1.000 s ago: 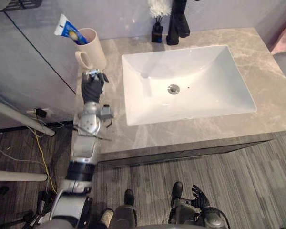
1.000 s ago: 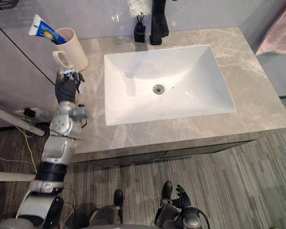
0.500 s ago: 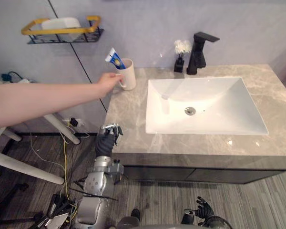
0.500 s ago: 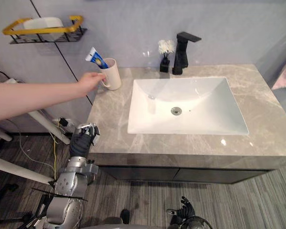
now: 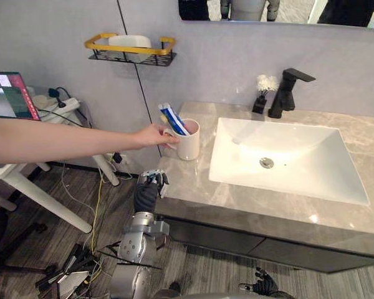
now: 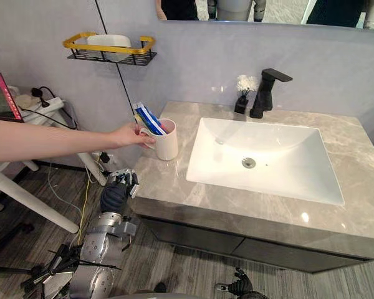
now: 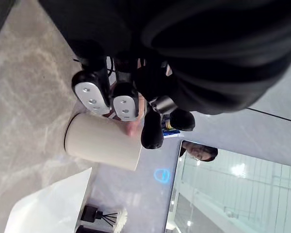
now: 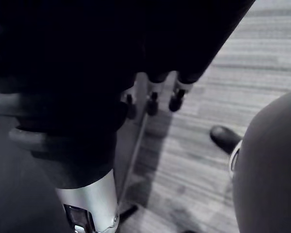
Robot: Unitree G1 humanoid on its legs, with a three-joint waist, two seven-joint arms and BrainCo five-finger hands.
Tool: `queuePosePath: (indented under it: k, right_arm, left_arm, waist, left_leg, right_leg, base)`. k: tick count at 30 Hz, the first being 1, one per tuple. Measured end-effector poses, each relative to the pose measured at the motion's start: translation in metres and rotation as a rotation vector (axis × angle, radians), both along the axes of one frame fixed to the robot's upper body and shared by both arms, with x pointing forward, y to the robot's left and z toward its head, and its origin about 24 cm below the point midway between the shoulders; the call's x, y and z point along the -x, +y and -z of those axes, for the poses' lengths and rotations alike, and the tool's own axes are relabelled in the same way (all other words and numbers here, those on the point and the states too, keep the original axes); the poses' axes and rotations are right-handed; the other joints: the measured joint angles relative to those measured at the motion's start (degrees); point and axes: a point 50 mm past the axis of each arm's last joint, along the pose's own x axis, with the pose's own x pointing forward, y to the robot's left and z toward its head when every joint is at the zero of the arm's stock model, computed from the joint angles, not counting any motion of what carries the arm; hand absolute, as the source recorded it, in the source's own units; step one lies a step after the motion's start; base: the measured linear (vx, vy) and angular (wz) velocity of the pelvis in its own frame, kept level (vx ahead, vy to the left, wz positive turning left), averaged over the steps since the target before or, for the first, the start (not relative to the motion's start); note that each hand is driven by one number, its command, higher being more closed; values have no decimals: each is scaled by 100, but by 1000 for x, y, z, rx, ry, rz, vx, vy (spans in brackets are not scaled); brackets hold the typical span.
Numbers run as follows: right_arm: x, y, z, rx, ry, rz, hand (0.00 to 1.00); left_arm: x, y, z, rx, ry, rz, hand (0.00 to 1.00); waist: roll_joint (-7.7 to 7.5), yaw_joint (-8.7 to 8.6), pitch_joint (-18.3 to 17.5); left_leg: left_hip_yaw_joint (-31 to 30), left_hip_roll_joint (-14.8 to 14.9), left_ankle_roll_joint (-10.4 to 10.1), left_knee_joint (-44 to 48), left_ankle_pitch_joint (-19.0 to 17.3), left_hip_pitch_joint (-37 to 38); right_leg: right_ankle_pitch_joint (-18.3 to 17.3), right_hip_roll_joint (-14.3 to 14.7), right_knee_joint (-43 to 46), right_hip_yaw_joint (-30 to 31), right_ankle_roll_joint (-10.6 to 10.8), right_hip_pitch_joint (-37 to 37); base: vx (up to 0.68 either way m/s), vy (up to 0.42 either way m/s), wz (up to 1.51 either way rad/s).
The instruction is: Organize washtable
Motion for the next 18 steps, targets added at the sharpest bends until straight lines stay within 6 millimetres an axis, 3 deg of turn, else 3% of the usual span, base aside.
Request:
queuePosePath:
  k: [6, 18]
  right_arm:
    - [2, 5, 1, -14, 10, 3, 0]
    - [2, 8, 2, -21, 12, 3, 0]
  left_arm:
    - [0, -1, 0, 6, 0, 0, 100]
    - [0, -14, 4, -11, 16, 74, 100]
  waist:
    - [-122, -8, -76]
    - [-173, -19, -141]
  left_leg:
    - [11, 7, 0, -13, -1, 1]
    - [238, 53, 1, -55, -5, 15]
  right_leg:
    - [-11, -10, 0, -4, 14, -1]
    - [7, -2, -3, 239, 2, -154]
  base:
    - [0, 0, 0]
    - [-3, -1, -9]
